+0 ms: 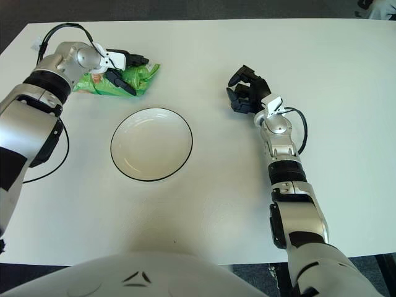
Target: Put the snack into the plate.
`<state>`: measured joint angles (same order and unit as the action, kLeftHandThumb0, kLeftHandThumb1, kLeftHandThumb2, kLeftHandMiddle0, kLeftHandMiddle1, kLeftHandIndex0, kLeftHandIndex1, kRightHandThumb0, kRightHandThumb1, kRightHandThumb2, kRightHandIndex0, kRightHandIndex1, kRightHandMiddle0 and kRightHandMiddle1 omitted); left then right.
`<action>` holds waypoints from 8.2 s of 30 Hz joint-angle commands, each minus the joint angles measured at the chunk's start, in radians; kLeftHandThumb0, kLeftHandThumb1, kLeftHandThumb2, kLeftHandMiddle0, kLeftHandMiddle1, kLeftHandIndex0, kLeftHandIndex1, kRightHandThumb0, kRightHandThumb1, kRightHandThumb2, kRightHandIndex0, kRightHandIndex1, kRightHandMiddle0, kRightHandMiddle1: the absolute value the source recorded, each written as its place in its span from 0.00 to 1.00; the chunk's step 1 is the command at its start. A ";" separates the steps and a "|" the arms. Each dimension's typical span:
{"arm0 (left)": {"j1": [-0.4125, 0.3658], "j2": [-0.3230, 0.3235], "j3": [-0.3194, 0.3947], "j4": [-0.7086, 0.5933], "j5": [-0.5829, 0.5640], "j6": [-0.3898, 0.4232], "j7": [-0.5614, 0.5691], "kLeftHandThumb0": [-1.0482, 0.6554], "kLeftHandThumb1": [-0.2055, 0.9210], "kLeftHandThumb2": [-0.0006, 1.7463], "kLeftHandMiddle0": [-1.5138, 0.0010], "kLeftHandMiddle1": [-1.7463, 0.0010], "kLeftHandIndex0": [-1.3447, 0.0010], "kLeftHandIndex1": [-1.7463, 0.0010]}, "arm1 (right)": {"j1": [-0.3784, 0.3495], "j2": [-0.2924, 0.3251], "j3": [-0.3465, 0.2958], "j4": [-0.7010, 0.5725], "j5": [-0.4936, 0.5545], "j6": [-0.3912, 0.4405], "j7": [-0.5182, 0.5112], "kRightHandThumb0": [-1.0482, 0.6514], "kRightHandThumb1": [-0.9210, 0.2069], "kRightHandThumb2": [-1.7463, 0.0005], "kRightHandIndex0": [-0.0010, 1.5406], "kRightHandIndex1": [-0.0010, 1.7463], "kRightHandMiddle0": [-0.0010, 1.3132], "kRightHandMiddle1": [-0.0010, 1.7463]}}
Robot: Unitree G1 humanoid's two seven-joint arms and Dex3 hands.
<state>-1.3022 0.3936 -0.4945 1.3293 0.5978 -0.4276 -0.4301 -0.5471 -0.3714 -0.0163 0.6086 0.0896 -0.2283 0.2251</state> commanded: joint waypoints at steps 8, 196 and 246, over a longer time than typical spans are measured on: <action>0.116 0.002 0.037 0.011 -0.017 -0.007 0.104 0.83 0.84 0.21 0.53 0.29 0.60 0.95 | 0.122 0.010 0.050 0.082 -0.044 0.099 0.080 0.38 0.26 0.49 0.52 1.00 0.29 1.00; 1.472 0.154 0.767 -1.554 -0.552 0.735 0.042 0.27 1.00 0.50 0.75 0.99 0.62 0.93 | 0.063 -0.049 0.108 0.149 -0.058 0.106 0.179 0.39 0.16 0.64 0.47 0.97 0.34 0.91; 1.485 0.173 0.764 -1.564 -0.572 0.744 0.055 0.27 1.00 0.50 0.74 1.00 0.60 0.95 | 0.074 -0.046 0.109 0.128 -0.059 0.114 0.176 0.39 0.15 0.65 0.47 0.97 0.34 0.91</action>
<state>0.1328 0.5648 0.2910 -0.2722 0.0142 0.2685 -0.3613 -0.5922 -0.4397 0.0447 0.6570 0.0931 -0.2174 0.3721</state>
